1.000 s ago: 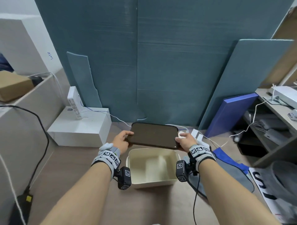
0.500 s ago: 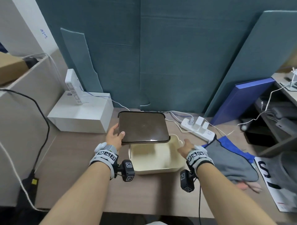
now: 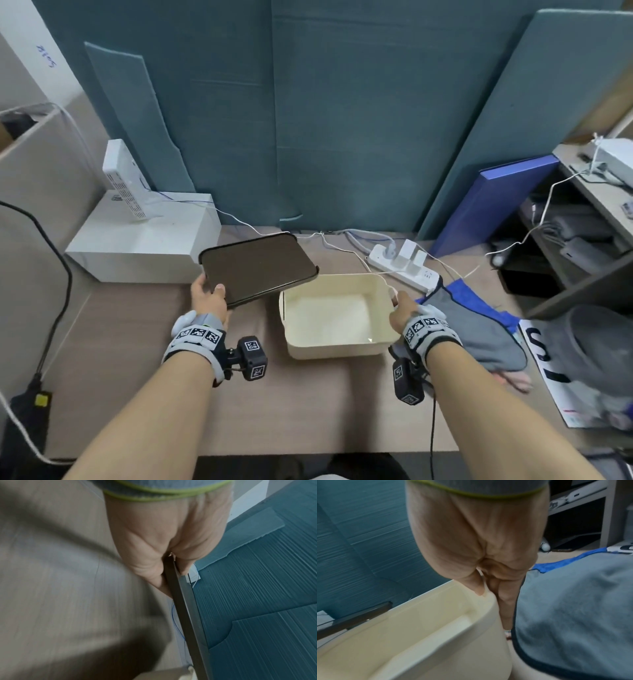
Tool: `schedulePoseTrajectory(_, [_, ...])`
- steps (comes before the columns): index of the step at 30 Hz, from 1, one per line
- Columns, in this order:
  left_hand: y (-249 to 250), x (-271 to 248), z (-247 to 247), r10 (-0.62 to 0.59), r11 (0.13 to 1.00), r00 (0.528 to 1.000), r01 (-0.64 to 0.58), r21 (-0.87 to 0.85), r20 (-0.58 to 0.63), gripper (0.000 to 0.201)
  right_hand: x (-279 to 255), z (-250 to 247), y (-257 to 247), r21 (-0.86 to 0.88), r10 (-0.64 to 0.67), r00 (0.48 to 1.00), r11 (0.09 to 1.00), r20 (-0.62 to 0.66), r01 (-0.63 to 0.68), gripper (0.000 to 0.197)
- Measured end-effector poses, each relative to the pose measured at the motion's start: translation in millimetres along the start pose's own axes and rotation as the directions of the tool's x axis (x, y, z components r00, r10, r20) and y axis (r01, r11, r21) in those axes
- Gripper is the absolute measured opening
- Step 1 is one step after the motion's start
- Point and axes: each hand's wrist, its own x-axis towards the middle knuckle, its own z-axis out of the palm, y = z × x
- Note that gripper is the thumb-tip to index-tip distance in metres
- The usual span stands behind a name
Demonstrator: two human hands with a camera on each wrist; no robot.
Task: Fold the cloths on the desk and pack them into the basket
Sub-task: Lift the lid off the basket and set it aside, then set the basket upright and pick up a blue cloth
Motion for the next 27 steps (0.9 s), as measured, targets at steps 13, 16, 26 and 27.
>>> schedulePoseTrajectory(13, [-68.0, 19.4, -12.3, -0.117, 0.976, 0.979, 0.145, 0.163, -0.166, 0.054, 11.4, -21.2, 62.7, -0.030, 0.090, 0.996, 0.995, 0.006, -0.090, 0.032])
schedulePoseTrajectory(16, [-86.5, 23.1, -12.1, -0.079, 0.943, 0.988, 0.118, 0.310, -0.134, 0.056, 3.4, -27.9, 67.8, 0.027, 0.099, 0.995, 0.995, 0.013, -0.100, 0.019])
schedulePoseTrajectory(26, [-71.6, -11.9, 13.5, -0.162, 0.676, 0.983, 0.049, 0.735, 0.083, 0.060, 24.4, -19.5, 47.7, 0.217, 0.090, 0.996, 0.972, -0.004, -0.087, 0.024])
schedulePoseTrajectory(27, [-69.2, -11.3, 15.3, -0.165, 0.644, 0.983, 0.045, 0.764, 0.081, 0.057, 35.3, -14.1, 45.6, 0.228, 0.077, 0.997, 0.971, -0.010, -0.072, 0.023])
